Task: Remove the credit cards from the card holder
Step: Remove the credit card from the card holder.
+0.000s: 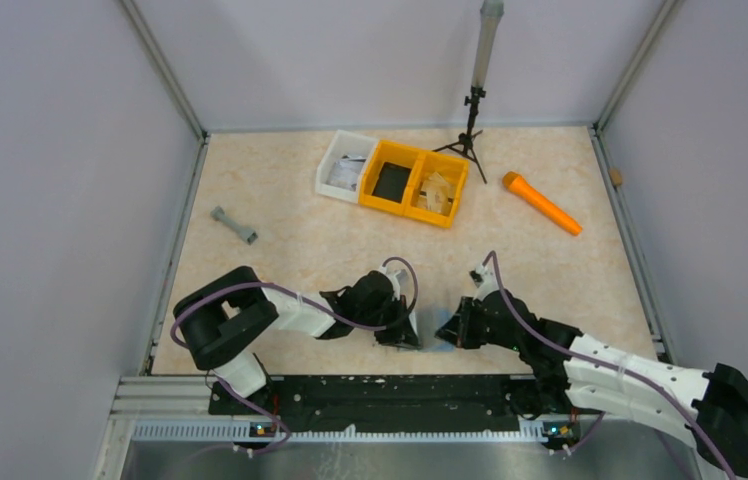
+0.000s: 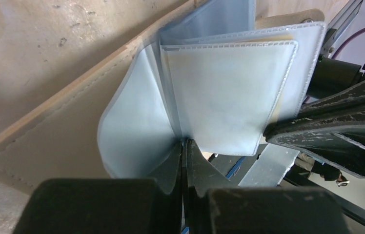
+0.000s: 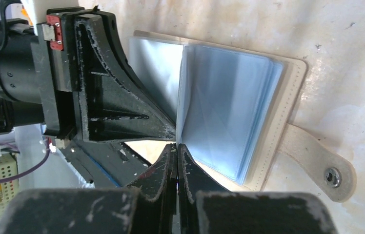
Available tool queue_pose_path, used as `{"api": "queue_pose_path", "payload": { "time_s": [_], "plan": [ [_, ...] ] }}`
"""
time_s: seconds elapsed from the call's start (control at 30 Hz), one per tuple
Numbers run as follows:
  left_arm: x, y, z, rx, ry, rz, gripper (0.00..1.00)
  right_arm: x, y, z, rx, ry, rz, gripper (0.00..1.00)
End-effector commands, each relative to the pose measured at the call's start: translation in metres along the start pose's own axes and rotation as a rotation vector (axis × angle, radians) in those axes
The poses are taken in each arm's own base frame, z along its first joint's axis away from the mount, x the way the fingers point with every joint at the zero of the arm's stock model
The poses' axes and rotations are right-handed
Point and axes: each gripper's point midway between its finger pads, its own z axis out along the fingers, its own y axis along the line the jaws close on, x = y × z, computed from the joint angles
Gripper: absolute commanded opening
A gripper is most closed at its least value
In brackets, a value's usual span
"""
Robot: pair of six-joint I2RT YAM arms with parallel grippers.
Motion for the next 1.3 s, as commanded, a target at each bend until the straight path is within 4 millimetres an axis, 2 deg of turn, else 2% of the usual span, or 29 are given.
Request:
{"api": "queue_pose_path", "payload": {
  "time_s": [0.0,0.13,0.3,0.4,0.57,0.73,0.83,0.97,1.1,1.27],
  "plan": [
    [0.019,0.051,-0.002,-0.183,0.034,-0.014,0.0,-0.02,0.021,-0.005,-0.083,-0.076,0.002,0.0],
    [0.017,0.052,-0.003,-0.196,0.027,-0.006,0.02,-0.026,0.042,-0.004,-0.166,-0.078,-0.014,0.0],
    [0.017,0.048,-0.003,-0.18,0.031,-0.001,0.05,-0.02,0.046,0.01,-0.164,-0.024,-0.023,0.0],
    [0.016,0.045,-0.009,-0.169,0.011,0.003,0.14,-0.019,0.051,0.015,-0.182,-0.008,-0.025,0.0],
    [0.014,0.046,-0.023,-0.212,-0.01,0.025,0.31,-0.027,0.056,0.016,-0.177,-0.024,-0.038,0.0],
    [0.009,0.041,-0.048,-0.25,-0.052,0.049,0.38,-0.031,0.05,0.015,-0.121,-0.028,-0.057,0.0],
    [0.004,0.029,-0.065,-0.234,-0.094,0.067,0.45,-0.031,0.05,0.015,-0.123,-0.027,-0.057,0.0],
    [-0.002,0.015,-0.077,-0.209,-0.125,0.078,0.6,-0.03,0.052,0.016,-0.136,-0.027,-0.05,0.0],
    [-0.008,0.004,-0.079,-0.179,-0.152,0.087,0.73,-0.031,0.058,0.015,-0.16,-0.024,-0.052,0.0],
    [-0.008,-0.001,-0.066,-0.148,-0.125,0.09,0.74,-0.032,0.059,0.017,-0.158,-0.027,-0.042,0.0]
  ]
}}
